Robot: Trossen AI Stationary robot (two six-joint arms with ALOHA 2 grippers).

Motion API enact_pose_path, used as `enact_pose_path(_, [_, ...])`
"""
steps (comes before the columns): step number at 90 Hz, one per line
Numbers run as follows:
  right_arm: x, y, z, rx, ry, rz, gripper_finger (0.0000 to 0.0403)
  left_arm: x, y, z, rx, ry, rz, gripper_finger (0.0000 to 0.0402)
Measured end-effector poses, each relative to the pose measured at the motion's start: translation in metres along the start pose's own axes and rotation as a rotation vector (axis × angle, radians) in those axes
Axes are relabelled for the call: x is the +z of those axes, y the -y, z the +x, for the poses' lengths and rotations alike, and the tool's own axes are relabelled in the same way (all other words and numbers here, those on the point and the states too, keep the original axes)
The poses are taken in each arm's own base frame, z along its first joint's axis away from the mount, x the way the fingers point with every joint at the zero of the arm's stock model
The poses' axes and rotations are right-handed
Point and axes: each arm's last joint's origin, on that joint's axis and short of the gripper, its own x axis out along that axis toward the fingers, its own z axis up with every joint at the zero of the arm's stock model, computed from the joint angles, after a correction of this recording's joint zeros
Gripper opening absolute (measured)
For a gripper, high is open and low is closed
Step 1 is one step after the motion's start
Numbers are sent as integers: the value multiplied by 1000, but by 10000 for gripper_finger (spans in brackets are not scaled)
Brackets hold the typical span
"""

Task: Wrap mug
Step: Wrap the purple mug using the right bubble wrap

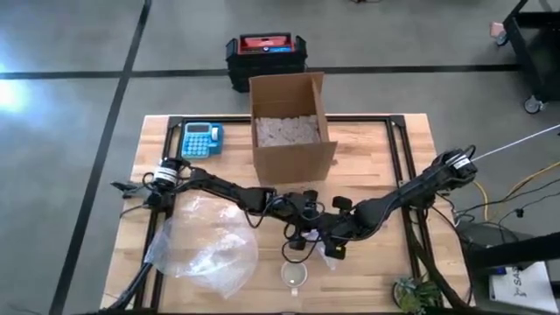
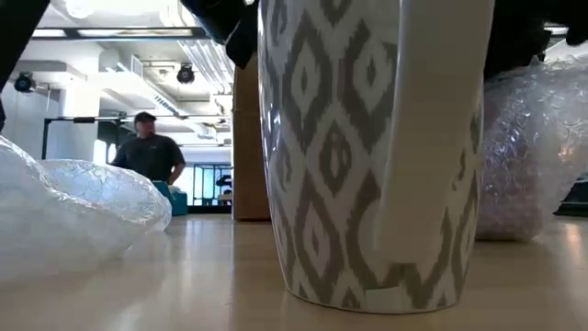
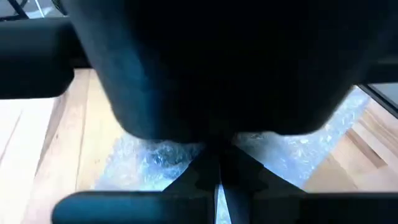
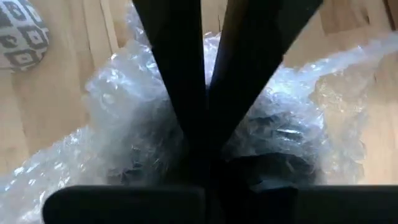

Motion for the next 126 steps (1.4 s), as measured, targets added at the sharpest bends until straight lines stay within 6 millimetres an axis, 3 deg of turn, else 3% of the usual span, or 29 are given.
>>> enact_pose_path(18, [7, 2, -47, 37, 34, 2, 2, 0, -1, -1, 8, -6, -2, 0])
enact_pose_path(29, [8, 10, -57, -32, 116, 15, 2, 0, -1, -1, 9, -4, -5, 0])
enact_pose_path(40, [6, 15, -42, -109, 114, 17, 2, 0, -1, -1, 10, -5, -5, 0])
enact_pose_path(72, [-4, -2, 27, -46, 5, -13, 2, 2, -1, -4, 17, -2, -5, 0])
enact_pose_path(84, [-2, -4, 33, -56, -25, -50, 2, 3, -2, -4, 17, -1, -5, 0])
enact_pose_path(96, [6, -5, 11, -47, -36, -69, 2, -1, -2, -1, 16, -6, -8, 0])
enact_pose_path(115, [8, 1, -53, 63, 19, -17, 2, -2, -2, 1, 17, -4, -11, 0])
enact_pose_path(126, [0, -3, -63, 111, 41, -17, 2, -1, -2, 0, 17, -2, -11, 0])
